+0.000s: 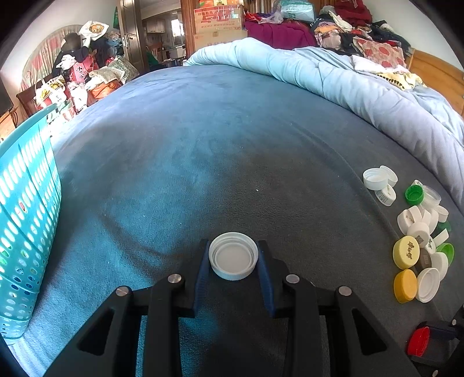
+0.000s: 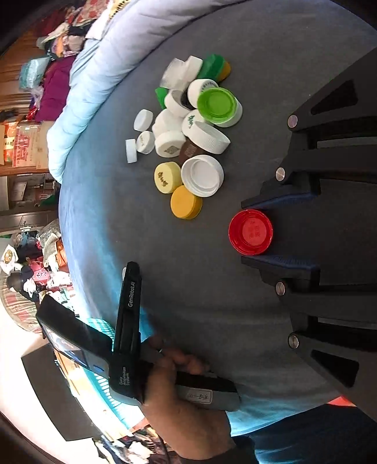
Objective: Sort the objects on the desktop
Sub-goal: 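Carry the white and red caps over to the light-blue basket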
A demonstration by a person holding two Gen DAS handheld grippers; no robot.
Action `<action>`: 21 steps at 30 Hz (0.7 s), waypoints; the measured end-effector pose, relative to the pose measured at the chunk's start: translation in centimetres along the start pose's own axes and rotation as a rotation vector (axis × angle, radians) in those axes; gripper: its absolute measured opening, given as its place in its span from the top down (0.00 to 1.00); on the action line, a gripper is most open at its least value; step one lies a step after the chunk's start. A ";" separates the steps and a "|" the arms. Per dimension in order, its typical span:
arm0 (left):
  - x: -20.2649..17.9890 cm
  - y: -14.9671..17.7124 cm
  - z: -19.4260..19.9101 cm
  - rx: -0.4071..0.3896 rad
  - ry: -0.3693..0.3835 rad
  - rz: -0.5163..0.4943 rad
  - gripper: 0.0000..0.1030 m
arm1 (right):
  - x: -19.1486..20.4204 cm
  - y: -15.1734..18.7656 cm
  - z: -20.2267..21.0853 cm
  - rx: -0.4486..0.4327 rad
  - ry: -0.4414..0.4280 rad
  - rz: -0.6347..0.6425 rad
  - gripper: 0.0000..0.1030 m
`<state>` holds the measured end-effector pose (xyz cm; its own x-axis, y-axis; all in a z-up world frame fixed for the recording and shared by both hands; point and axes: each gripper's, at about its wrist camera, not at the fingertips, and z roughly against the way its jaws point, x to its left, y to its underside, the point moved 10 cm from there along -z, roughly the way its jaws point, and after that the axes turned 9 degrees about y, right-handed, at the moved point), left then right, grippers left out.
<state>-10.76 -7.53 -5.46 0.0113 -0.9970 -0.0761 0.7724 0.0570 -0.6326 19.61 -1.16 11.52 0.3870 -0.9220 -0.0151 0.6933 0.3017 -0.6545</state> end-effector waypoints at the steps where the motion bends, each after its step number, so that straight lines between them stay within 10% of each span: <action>1: -0.1 0.0 0.0 0.000 0.000 0.000 0.68 | 0.1 0.1 0.0 0.000 0.002 0.002 0.68; 14: 0.0 0.1 0.9 0.003 -0.009 -0.014 0.69 | 0.5 0.1 0.2 0.000 0.016 0.007 0.68; 21: 0.4 -4.8 9.8 -0.129 0.035 -0.031 0.69 | 1.2 -5.8 3.6 -0.092 -0.022 -0.018 0.68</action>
<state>-8.23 -8.67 5.11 -0.0353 -0.9962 -0.0799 0.6840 0.0342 -0.7286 18.25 -3.16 18.08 0.3890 -0.9211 0.0138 0.6417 0.2601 -0.7215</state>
